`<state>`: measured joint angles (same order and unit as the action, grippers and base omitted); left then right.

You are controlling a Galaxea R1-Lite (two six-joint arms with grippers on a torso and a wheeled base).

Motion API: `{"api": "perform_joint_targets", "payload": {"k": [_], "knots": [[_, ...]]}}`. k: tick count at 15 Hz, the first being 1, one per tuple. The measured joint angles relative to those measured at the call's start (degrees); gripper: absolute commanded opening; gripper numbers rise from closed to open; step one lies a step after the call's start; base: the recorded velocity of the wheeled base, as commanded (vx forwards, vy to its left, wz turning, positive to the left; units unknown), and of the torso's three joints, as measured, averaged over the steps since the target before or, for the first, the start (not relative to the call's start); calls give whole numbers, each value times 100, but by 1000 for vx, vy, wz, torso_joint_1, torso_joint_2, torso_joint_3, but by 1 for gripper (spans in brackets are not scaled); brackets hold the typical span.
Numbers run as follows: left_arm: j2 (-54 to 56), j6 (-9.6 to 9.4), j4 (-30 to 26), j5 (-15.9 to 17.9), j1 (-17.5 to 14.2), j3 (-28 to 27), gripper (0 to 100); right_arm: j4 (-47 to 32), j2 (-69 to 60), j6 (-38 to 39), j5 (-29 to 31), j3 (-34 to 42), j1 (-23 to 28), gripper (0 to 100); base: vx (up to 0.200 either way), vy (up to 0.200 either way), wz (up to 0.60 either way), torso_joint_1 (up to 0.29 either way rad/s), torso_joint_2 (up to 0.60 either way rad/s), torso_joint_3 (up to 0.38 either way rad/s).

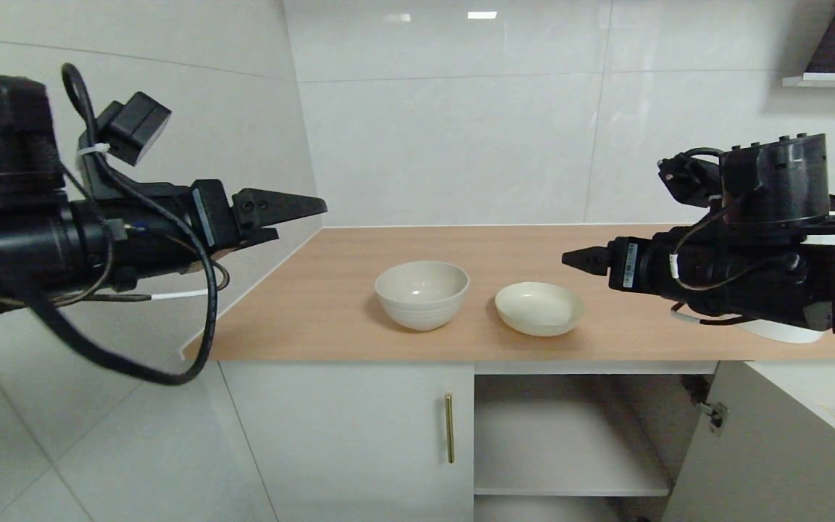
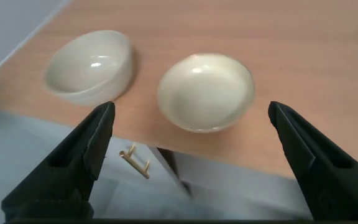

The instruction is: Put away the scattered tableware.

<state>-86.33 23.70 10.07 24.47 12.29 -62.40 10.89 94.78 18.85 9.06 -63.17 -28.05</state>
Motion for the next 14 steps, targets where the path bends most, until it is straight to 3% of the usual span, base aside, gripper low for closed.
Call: {"api": "perform_joint_targets", "payload": {"k": [2,4,5,10,14], "knots": [[-479,167,-158,-706,124,-325,100,-347,229,283,29,-354,29,100,0,0,0,0,0,0],[-1017,602,-216,-1609,417,-631,100,-372,395,334,49,-474,79,100,0,0,0,0,0,0],[-1253,720,-205,-1899,577,-755,100,-369,458,332,76,-494,135,100,0,0,0,0,0,0],[-2116,789,-143,-2092,948,-990,100,-347,736,332,211,-542,347,100,0,0,0,0,0,0],[-2695,820,-115,-2108,979,-1154,100,-325,902,332,358,-544,357,100,0,0,0,0,0,0]]}}
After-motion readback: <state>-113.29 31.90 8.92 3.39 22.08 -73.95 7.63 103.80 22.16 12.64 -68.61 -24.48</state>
